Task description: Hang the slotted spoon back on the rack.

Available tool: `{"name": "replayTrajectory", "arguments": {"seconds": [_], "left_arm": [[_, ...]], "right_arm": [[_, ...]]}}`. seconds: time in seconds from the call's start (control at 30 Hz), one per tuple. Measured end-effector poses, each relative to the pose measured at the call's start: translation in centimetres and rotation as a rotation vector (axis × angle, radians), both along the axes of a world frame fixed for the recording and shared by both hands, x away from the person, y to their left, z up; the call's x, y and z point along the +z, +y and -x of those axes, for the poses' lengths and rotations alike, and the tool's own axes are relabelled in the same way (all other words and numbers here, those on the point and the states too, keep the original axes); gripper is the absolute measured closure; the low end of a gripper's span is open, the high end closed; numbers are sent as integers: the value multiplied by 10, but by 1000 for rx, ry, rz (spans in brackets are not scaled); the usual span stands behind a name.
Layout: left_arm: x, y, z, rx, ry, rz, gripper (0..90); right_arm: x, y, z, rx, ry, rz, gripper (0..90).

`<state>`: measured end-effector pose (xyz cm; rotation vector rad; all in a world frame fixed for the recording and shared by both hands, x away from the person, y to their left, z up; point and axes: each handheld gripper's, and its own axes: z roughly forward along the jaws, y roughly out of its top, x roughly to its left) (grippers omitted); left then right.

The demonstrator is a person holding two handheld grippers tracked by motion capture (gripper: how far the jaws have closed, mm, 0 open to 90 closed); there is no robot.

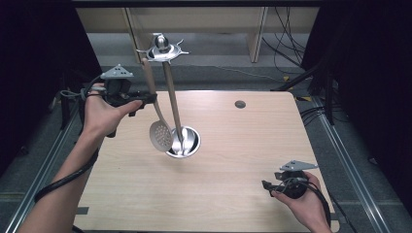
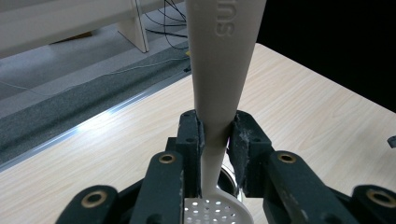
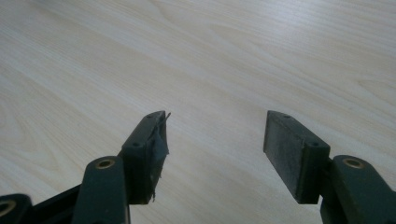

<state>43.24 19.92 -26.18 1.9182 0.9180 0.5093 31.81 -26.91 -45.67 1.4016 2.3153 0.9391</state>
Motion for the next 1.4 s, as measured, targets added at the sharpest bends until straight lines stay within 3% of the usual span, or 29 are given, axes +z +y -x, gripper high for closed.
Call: {"name": "replayTrajectory", "arguments": {"seconds": [0.27,0.5,0.7,0.87,0.9,0.93,0.97,1.03,1.1,1.37,1.4], "left_arm": [[-4,-4,-1,4,-1,12,736],[-6,-4,-2,8,-20,-1,733],[-7,-5,-1,15,-39,14,726],[-6,-1,4,27,-85,25,637],[-6,1,3,17,-117,13,608],[-7,1,6,28,-102,18,577],[-8,3,5,18,-128,12,531],[-9,4,9,35,-119,18,490],[-13,9,13,32,-149,37,445],[-19,17,29,27,-189,44,376],[-22,20,34,26,-193,49,358]], "right_arm": [[0,0,0,0,0,0,402],[0,0,0,0,1,0,402],[0,0,0,0,1,0,402],[0,-1,0,3,-15,5,402],[0,-1,0,3,-19,5,402],[1,0,0,-10,11,-12,401],[1,-1,0,-8,-4,-5,402],[2,0,0,-13,-2,-7,402],[2,0,0,-11,-10,-7,402],[1,-2,-2,10,-37,-1,402],[2,-1,0,-12,-11,-11,401]]}}
